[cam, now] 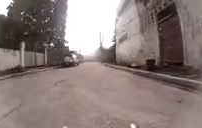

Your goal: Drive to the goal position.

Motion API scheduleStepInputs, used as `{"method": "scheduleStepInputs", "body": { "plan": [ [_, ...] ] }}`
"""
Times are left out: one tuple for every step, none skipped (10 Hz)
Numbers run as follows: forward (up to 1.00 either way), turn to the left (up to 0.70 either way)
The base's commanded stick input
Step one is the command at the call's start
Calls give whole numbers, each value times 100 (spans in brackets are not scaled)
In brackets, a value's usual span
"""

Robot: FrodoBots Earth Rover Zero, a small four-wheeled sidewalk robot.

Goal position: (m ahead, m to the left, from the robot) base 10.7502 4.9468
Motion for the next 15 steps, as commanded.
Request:
{"method": "scheduleStepInputs", "body": {
  "plan": [
    [70,1],
    [70,1],
    [70,1],
    [70,1],
    [70,1],
    [70,1],
    [70,1],
    [70,1],
    [70,1],
    [70,1],
    [70,1],
    [70,1],
    [70,1],
    [70,1],
    [70,1]
  ]
}}
